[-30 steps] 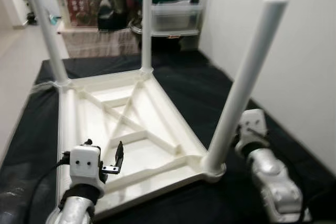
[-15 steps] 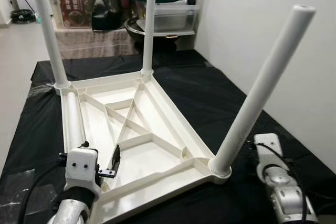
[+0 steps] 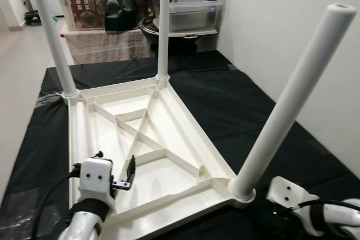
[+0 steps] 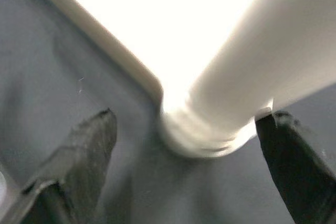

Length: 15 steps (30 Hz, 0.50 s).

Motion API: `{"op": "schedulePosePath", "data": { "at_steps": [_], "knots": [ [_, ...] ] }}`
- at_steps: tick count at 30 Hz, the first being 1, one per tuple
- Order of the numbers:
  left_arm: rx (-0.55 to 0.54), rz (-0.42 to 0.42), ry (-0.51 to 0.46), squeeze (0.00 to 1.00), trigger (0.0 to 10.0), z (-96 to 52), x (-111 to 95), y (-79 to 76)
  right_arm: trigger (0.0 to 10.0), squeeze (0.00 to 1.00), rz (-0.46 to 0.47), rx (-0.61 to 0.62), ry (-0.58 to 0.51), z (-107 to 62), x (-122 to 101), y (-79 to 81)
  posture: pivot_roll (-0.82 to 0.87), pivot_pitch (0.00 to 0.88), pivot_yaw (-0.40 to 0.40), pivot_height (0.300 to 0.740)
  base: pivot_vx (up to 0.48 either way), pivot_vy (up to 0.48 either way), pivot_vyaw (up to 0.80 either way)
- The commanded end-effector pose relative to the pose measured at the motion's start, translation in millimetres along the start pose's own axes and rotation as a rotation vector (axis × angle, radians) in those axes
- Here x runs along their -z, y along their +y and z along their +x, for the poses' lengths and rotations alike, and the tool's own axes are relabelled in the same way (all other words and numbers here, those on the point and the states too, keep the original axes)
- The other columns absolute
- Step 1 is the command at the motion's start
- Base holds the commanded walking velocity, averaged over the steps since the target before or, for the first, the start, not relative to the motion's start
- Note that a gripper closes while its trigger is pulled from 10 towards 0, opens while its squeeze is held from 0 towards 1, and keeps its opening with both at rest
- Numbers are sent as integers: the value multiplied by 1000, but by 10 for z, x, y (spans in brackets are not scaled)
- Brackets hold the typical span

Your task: Building children table

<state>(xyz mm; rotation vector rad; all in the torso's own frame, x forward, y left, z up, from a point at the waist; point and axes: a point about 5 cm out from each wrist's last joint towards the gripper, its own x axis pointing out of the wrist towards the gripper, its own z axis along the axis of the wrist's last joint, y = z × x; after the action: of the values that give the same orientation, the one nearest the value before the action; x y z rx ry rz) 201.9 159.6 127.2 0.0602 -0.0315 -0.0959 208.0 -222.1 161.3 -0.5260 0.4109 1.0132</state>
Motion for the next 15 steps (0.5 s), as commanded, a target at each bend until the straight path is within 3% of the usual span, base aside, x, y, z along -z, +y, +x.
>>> {"op": "schedulePosePath", "data": {
  "at_steps": [1, 2, 3, 4, 5, 7, 8, 9, 12, 15],
  "knots": [
    [-2, 9, 14, 0, 10000, -4, 37, 13, 10000, 0, -4, -79, -107, -7, -177, 58, -4, 0, -87, 740, 0, 0, 0],
    [-4, 7, 14, 0, 10000, -5, 39, 12, 10000, 0, 9, -107, -225, -28, -371, 23, 3, 0, -94, 740, 0, 0, 0],
    [-4, 7, 14, 0, 10000, -5, 39, 12, 10000, 0, 9, -107, -225, -28, -371, 23, 3, 0, -94, 740, 0, 0, 0],
    [-9, 1, 14, 0, 10000, -9, 41, 11, 10000, 0, 25, -131, -325, -37, -518, -5, 10, 0, -101, 740, 0, 0, 0],
    [-9, 1, 14, 0, 10000, -9, 41, 11, 10000, 0, 25, -131, -325, -37, -518, -5, 10, 0, -101, 740, 0, 0, 0],
    [-23, -17, 15, 0, 10000, -20, 48, 6, 10000, 0, 116, -162, -589, -12, -831, -71, 28, 0, -110, 740, 0, 0, 0],
    [-23, -17, 15, 0, 10000, -20, 48, 6, 10000, 0, 116, -162, -589, -12, -831, -71, 28, 0, -110, 740, 0, 0, 0],
    [-27, -23, 16, 0, 10000, -24, 51, 5, 10000, 0, 162, -191, -696, -7, -939, -84, 35, 0, -112, 740, 0, 0, 0],
    [-28, -25, 21, 0, 10000, -27, 64, 18, 10000, 0, 175, -249, -788, -13, -1004, -52, 38, 0, -111, 740, 0, 0, 0],
    [-29, -27, 25, 0, 10000, -26, 71, 29, 10000, 0, 183, -266, -793, -14, -993, -39, 36, 0, -109, 740, 0, 0, 0]
  ]
}}
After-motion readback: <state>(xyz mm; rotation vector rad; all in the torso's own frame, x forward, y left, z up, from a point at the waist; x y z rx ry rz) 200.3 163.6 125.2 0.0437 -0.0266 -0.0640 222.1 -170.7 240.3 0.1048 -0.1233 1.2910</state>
